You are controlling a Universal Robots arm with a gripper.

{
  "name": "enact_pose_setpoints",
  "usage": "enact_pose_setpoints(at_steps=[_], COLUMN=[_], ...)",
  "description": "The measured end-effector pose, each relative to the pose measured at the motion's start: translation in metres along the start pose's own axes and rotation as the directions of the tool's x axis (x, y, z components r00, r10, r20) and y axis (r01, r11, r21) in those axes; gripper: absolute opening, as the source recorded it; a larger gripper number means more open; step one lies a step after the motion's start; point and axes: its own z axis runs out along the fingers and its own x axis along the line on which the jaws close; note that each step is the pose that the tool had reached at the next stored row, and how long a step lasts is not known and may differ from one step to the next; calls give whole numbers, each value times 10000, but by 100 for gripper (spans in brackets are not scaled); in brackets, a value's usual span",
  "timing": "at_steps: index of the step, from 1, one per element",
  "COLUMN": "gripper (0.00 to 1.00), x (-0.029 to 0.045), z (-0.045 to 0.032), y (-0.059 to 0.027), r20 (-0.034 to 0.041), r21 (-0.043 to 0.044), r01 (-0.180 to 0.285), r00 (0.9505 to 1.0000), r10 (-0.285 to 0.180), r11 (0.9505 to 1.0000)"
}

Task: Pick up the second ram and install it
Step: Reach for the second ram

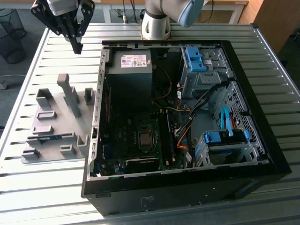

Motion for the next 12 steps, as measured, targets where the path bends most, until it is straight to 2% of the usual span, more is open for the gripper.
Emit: enact_pose_setpoints(at_steps=[12], gripper=[10], x=[54], z=[-1], y=[-4], r20=[0], r21=[0], r01=[0], r00=[10000], r10=[0], r11=[10000])
